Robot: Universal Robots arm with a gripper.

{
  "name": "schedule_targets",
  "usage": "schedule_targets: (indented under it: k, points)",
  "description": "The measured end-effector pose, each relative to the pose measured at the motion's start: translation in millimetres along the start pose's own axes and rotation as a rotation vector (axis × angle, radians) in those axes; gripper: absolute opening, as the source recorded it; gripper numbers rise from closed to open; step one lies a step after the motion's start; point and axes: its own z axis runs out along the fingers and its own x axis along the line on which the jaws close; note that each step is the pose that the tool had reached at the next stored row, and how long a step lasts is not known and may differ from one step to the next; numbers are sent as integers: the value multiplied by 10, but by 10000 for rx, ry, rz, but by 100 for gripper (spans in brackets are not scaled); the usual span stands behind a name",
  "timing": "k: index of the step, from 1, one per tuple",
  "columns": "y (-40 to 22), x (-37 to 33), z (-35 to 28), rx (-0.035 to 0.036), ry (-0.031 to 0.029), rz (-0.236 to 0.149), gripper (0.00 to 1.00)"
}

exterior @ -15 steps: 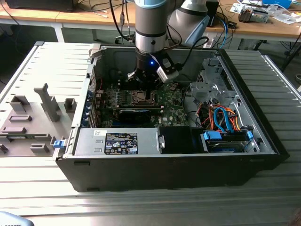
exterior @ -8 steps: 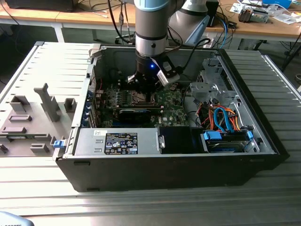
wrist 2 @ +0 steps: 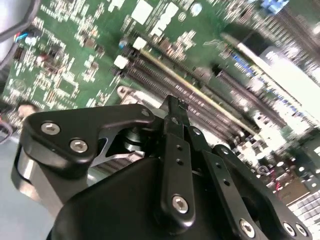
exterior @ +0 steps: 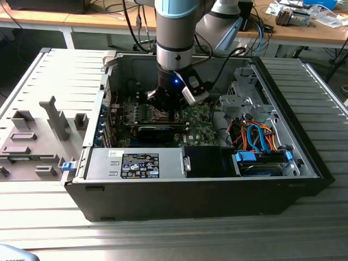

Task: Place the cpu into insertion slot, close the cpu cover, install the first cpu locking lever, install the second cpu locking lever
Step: 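Install the second cpu locking lever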

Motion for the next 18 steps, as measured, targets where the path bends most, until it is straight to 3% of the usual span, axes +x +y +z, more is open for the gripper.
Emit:
schedule_targets:
  k: [2,3,6,9,18]
  points:
    - [-12,1,-1,-360,-42,10,11]
    - [-29,4,1,-623,-73,17,11]
    - [-63,63,14,-932,-108,26,11]
    - [-75,147,24,-1194,-139,32,11]
    - [-95,304,93,-1201,-139,32,11]
